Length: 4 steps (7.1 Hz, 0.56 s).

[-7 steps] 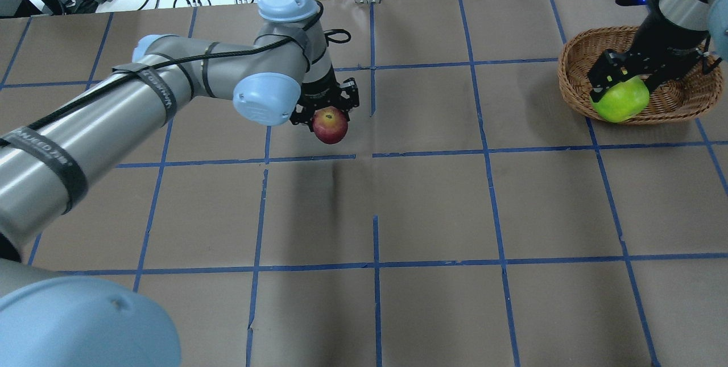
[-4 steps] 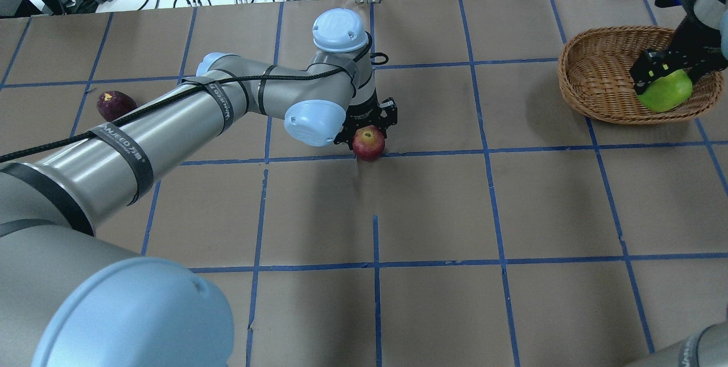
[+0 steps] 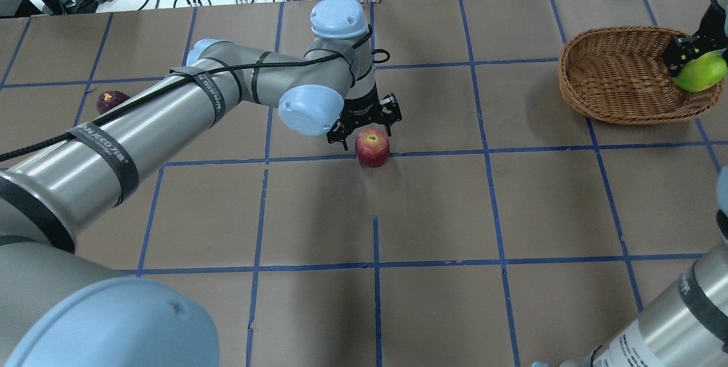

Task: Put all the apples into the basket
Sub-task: 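Release the green apple into the basket while the left sets the red apple down, then move the left gripper to the dark purple apple and grasp it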

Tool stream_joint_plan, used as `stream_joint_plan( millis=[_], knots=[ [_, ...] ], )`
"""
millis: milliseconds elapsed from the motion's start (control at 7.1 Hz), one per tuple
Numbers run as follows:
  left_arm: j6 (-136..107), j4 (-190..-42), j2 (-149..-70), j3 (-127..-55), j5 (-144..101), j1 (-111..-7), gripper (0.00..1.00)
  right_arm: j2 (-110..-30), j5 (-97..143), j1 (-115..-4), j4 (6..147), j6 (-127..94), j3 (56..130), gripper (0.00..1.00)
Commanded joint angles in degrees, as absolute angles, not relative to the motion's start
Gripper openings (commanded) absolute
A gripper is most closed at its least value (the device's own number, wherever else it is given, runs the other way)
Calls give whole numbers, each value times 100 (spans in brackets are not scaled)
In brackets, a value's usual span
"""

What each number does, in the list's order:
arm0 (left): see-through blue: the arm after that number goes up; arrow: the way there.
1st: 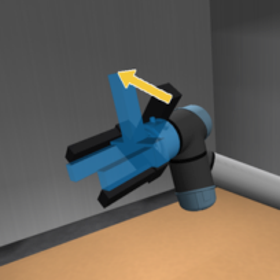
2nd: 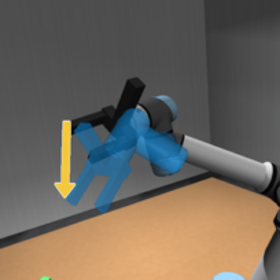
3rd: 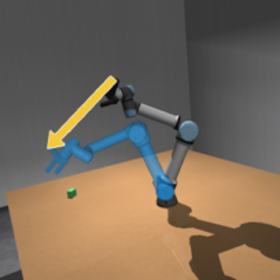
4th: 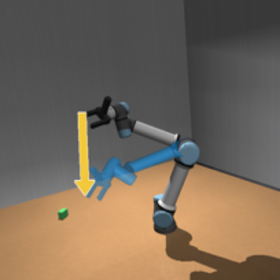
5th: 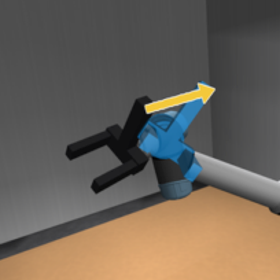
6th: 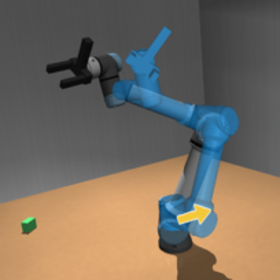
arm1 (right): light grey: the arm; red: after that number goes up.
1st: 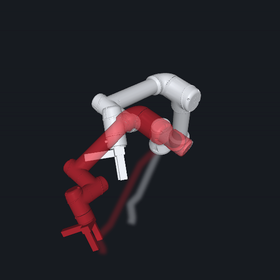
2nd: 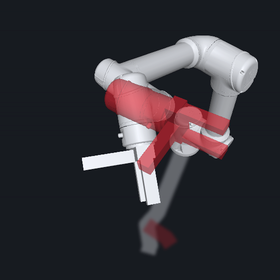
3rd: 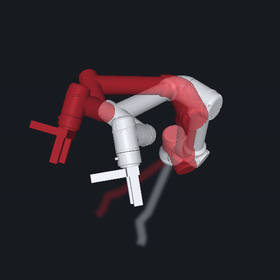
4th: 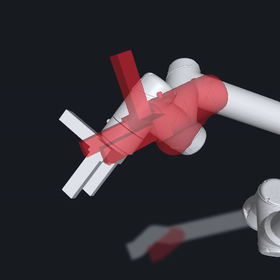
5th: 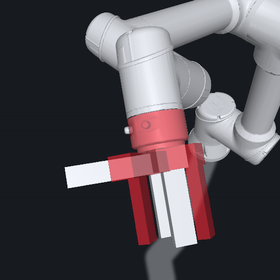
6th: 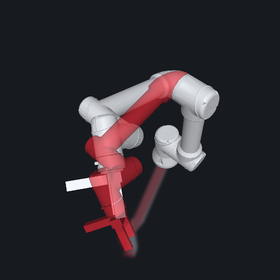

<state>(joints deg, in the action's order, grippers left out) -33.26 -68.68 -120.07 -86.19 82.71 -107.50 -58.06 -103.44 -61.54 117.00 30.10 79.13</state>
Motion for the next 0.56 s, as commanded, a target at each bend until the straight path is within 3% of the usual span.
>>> stream_joint_plan(
  millis=[0, 282, 422],
  knots=[
    [-1995, -8517, -11630, -7896, 8217, -9936, 100, -5258, -10433, -6144, 11698, 3023, 7331, 0],
    [-141, -8692, -11409, -7875, 8794, -8900, 100, -5098, -10406, -6144, 11698, 2927, 7356, 2],
    [625, -8614, -11478, -7814, 9111, -8338, 100, -5089, -10389, -6144, 11690, 2935, 7400, 19]
  ],
)
